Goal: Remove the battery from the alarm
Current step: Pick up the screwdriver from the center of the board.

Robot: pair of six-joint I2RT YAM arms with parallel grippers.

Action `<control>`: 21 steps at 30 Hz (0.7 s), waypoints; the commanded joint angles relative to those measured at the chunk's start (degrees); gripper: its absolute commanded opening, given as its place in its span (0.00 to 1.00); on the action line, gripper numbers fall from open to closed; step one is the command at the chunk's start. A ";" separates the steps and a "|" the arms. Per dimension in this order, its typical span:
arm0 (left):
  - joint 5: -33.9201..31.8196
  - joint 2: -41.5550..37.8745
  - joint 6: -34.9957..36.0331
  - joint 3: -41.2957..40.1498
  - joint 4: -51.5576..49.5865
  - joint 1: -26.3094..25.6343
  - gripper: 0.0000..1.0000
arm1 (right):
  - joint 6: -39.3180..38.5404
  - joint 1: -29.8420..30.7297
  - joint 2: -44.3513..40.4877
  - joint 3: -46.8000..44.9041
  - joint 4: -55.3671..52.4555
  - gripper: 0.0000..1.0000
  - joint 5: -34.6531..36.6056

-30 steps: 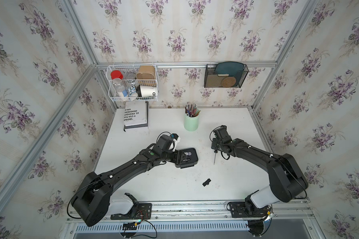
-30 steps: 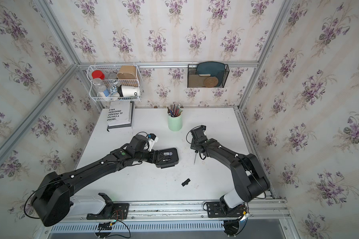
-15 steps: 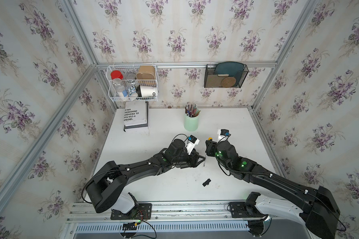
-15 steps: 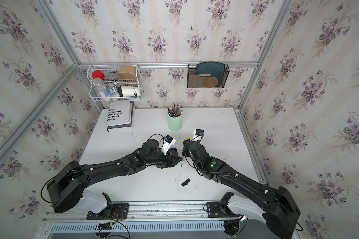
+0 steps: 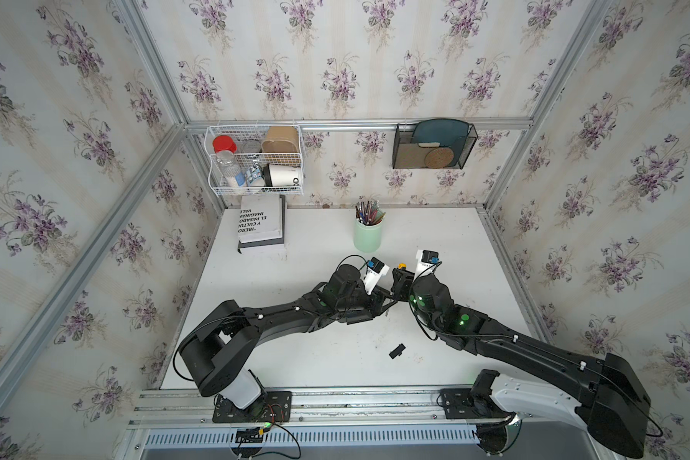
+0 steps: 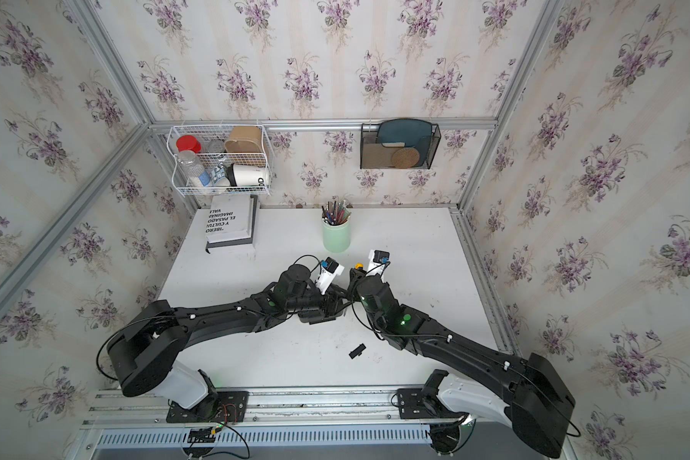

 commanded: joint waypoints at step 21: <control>-10.23 -5.24 20.37 -2.25 -3.10 0.89 0.00 | 4.27 -15.11 -0.67 2.83 0.08 0.69 -45.79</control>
